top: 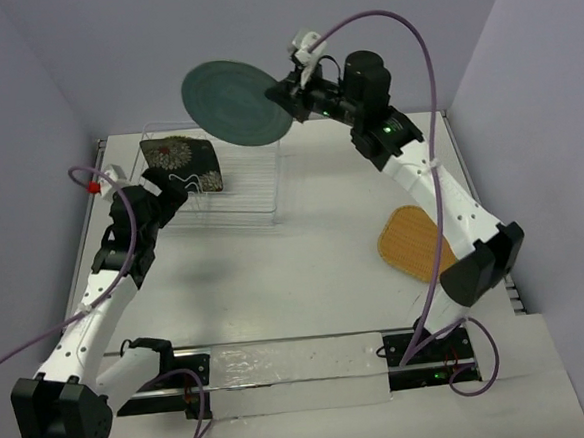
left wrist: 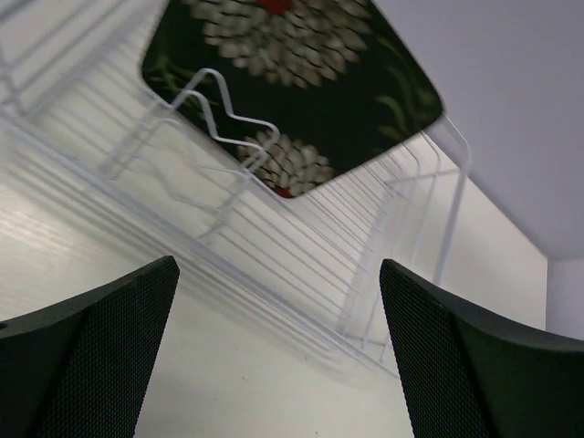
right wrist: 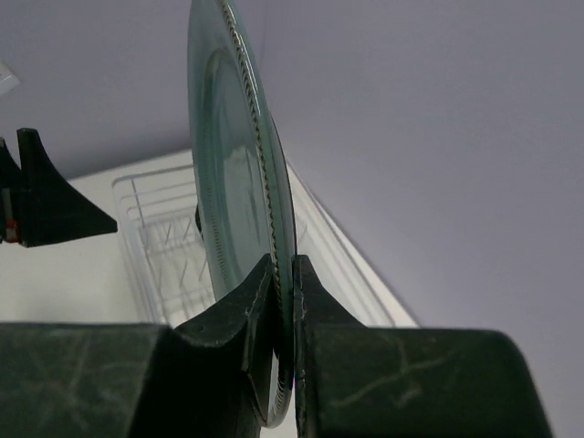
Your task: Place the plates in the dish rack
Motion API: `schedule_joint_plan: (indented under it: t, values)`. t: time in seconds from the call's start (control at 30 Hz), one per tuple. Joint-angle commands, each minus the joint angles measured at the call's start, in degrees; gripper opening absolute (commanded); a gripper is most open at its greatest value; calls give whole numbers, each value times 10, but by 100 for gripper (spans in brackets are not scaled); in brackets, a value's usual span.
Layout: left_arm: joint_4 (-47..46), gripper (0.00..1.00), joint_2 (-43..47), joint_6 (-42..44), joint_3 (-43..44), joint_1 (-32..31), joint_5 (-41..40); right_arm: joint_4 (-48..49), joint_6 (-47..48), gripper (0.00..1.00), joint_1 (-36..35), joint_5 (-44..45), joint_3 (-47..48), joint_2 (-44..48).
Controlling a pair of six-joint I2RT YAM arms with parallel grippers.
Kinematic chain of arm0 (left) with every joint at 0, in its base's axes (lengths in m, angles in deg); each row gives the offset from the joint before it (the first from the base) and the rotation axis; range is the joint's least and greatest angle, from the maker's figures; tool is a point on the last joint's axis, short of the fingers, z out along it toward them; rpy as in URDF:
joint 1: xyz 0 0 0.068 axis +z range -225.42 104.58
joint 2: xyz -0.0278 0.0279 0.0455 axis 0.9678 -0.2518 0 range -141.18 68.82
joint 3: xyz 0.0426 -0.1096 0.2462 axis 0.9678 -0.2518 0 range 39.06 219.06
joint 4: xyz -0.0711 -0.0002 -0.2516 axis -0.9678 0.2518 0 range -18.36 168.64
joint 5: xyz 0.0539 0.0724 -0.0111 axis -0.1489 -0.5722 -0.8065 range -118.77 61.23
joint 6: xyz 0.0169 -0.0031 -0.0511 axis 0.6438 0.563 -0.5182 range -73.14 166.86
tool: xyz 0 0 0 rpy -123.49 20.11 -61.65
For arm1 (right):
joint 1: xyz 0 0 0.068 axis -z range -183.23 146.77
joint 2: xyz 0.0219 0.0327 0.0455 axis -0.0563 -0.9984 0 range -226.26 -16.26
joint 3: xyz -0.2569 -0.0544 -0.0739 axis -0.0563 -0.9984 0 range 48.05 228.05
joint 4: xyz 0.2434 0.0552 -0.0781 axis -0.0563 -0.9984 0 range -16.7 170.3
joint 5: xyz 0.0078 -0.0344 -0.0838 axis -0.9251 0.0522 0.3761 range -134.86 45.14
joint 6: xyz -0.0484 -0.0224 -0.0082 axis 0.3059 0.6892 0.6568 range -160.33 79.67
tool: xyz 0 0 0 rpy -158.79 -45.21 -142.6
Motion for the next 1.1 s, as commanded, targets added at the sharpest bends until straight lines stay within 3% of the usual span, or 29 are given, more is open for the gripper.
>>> schedule_joint_plan:
  t: [0.0, 0.13, 0.27, 0.57, 1.07]
  values:
    - [-8, 99, 38, -55, -40, 60, 9, 46, 61, 0, -48, 10, 129, -82]
    - [3, 99, 55, -66, -56, 104, 12, 15, 86, 0, -77, 14, 279, -185]
    - [9, 99, 68, -70, -79, 151, 21, 9, 105, 0, -103, 24, 356, -247]
    - [-13, 99, 72, -55, -109, 241, 86, 42, 144, 0, -147, 75, 374, -315]
    - [-36, 99, 88, -49, -130, 259, 103, 151, 212, 0, -165, 69, 369, -405]
